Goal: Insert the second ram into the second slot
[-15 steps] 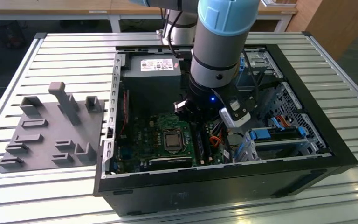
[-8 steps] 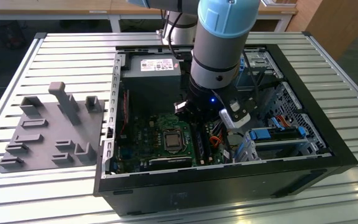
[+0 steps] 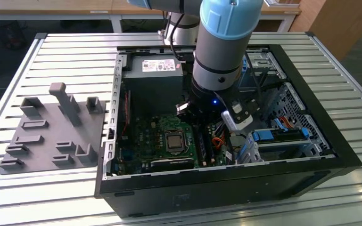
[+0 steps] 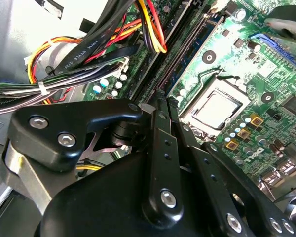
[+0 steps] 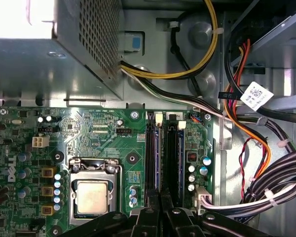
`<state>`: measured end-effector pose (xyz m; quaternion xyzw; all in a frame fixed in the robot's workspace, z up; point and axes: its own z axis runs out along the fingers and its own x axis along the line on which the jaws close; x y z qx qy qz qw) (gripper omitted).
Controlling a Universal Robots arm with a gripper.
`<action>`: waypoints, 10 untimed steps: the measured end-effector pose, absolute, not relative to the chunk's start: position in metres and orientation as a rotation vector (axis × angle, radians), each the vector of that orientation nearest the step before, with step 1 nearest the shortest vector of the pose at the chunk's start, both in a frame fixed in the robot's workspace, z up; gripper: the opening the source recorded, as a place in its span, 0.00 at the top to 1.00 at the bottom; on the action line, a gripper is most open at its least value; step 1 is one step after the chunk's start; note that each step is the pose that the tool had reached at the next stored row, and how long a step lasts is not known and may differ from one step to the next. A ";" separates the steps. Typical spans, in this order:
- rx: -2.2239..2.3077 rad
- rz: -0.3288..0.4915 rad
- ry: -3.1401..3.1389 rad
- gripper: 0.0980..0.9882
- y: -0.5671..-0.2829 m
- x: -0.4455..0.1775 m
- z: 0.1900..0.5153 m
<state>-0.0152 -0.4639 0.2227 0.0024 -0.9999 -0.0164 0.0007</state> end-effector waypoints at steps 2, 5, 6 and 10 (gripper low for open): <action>0.008 -0.052 -3.140 0.96 -0.464 -0.015 0.223; 0.004 -0.052 -3.140 0.96 -0.464 -0.015 0.223; 0.001 -0.052 -3.140 0.96 -0.464 -0.015 0.223; -0.010 -0.052 -3.140 0.96 -0.464 -0.015 0.222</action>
